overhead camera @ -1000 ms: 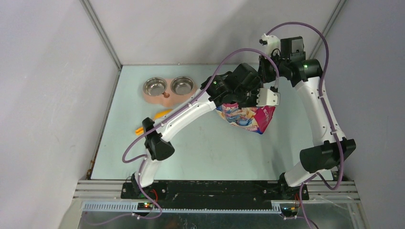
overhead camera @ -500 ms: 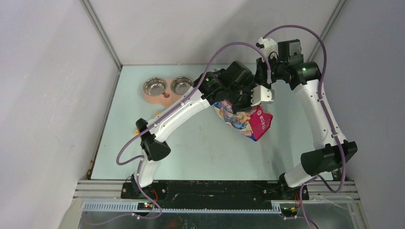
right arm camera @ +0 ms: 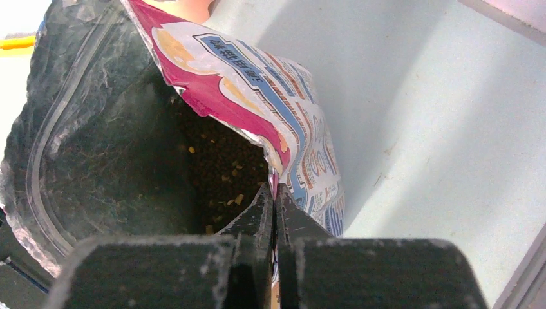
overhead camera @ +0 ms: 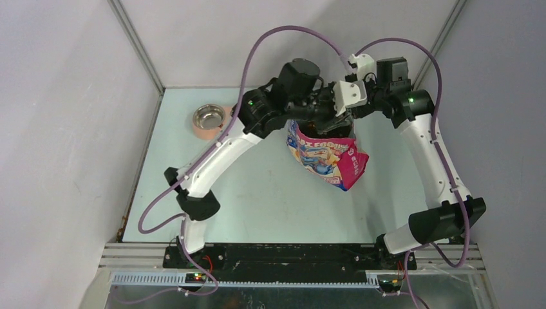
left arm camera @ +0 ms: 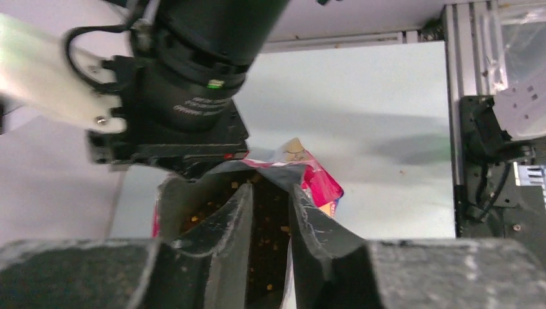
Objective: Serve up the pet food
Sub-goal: Open the pet food bag at the center of the board.
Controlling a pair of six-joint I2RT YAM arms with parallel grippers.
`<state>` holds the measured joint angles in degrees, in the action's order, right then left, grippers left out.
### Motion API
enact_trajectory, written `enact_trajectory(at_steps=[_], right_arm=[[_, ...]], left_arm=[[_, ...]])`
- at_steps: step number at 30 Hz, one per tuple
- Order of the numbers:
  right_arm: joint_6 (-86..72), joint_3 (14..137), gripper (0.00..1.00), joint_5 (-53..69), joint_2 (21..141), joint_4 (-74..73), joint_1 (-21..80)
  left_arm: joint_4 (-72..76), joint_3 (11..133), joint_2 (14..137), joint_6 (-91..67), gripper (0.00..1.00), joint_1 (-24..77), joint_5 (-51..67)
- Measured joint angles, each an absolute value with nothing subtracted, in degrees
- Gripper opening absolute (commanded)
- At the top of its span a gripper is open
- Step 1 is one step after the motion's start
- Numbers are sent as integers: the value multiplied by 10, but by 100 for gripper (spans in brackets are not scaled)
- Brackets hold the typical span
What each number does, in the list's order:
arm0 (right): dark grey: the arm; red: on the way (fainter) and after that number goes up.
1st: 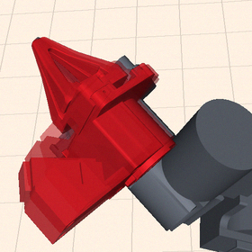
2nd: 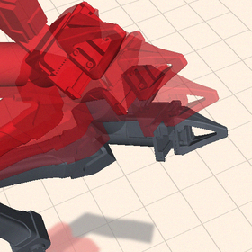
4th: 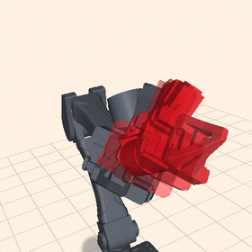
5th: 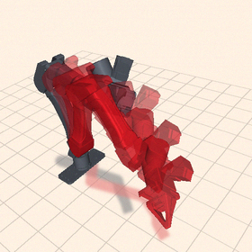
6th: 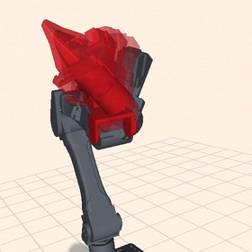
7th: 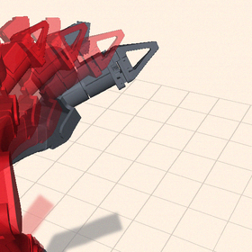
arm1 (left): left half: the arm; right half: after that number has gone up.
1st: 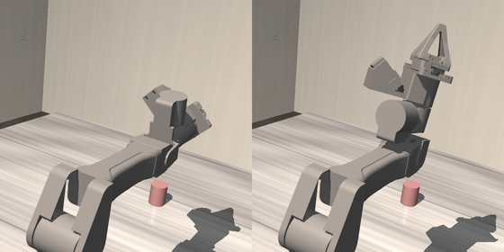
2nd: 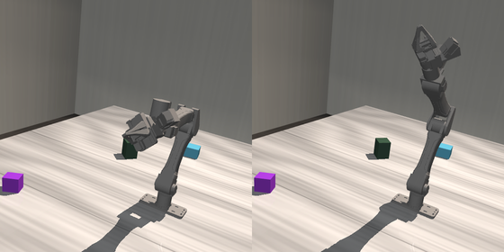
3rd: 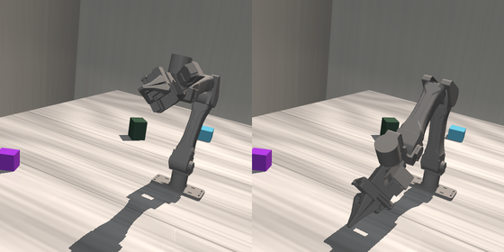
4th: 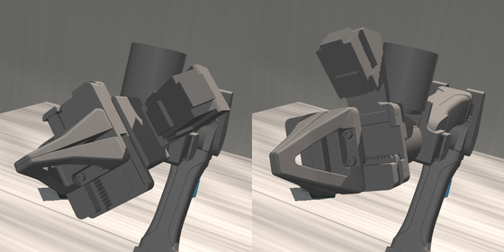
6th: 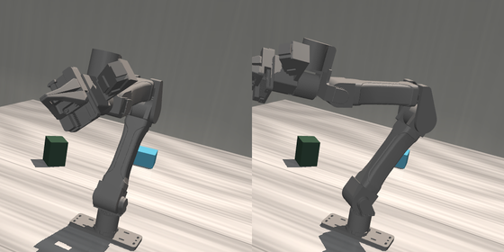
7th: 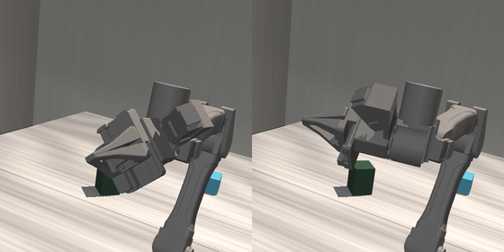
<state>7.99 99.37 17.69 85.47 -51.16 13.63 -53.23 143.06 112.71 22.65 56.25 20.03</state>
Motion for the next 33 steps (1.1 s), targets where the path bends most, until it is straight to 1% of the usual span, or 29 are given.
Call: enact_trajectory(at_steps=[1, 2, 4, 9, 13, 19, 25, 29, 31, 32, 33], right_arm=[[81, 992, 0, 177, 854, -510, 136], [82, 991, 0, 177, 853, -509, 135], [84, 991, 0, 178, 853, -509, 131], [86, 991, 0, 183, 852, -509, 126], [86, 987, 0, 187, 850, -508, 125], [86, 987, 0, 194, 849, -508, 125], [86, 986, 0, 198, 849, -509, 126], [86, 986, 0, 198, 849, -509, 128], [86, 986, 0, 198, 849, -509, 129], [86, 986, 0, 198, 849, -509, 130], [86, 986, 0, 198, 849, -509, 131]], left_arm=[[-531, 1434, 1122, 240, 49, 558, 198], [-531, 1433, 1116, 256, 58, 555, 196], [-540, 1420, 1098, 304, 68, 539, 194], [-594, 1338, 1039, 468, 72, 483, 162], [-637, 1315, 1029, 583, 72, 449, 129], [-716, 1295, 1029, 748, 71, 439, 123], [-771, 1286, 1040, 864, 68, 448, 131], [-777, 1286, 1069, 911, 67, 460, 123], [-776, 1286, 1086, 923, 63, 464, 121], [-775, 1286, 1095, 929, 55, 465, 121], [-774, 1287, 1104, 933, 50, 466, 121]])
